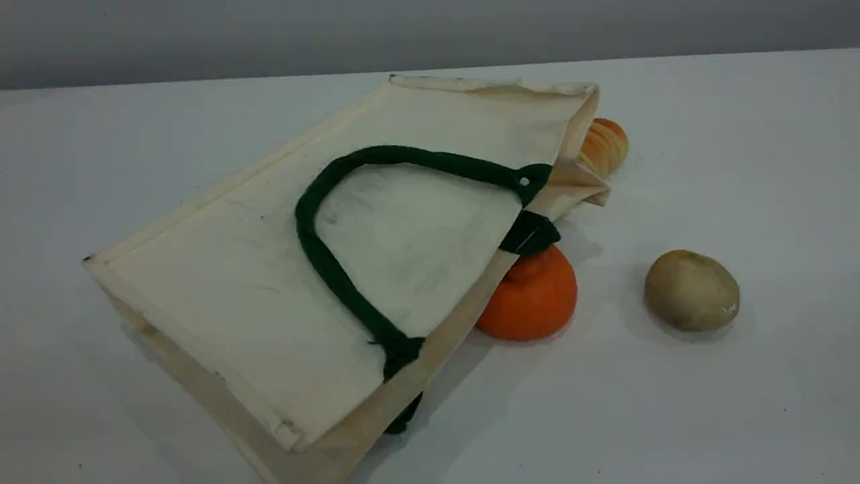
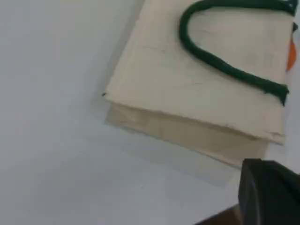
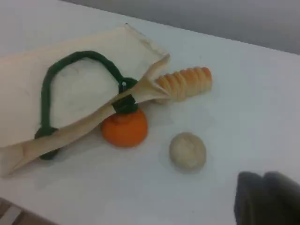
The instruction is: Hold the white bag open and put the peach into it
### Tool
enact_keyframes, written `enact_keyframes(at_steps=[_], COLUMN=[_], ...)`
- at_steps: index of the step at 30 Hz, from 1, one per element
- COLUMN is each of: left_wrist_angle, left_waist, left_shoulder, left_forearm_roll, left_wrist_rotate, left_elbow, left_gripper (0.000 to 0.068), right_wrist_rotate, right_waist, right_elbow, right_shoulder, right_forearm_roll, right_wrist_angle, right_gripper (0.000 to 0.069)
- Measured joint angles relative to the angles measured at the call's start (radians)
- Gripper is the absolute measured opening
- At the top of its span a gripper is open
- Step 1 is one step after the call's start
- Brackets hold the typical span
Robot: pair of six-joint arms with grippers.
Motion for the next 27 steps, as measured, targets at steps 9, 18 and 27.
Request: enact_keyframes(at_steps=[9,18,27], left_wrist_angle=[0.001,0.001,0.001], left_waist=[0.0,0.005,0.096], left_shoulder=[0.0,0.0,0.0], left_forearm_roll=[0.042,0.041,0.04], left_wrist_rotate=[-0.039,-0.039,-0.038], left_elbow=[0.0,0.0,0.0], left_gripper=[0.0012,0.0022,0.0036], right_wrist_rotate=[0.004,0.006,0.005], right_waist=[0.0,0.0,-0.129], right_elbow=[0.0,0.0,0.0], right_shoulder=[0.0,0.0,0.0], right_forearm_roll=[0.001,0.002,0.004], right_wrist_angle=[0.0,0.001,0.001], right_gripper=[0.002,0.0028,0.0041])
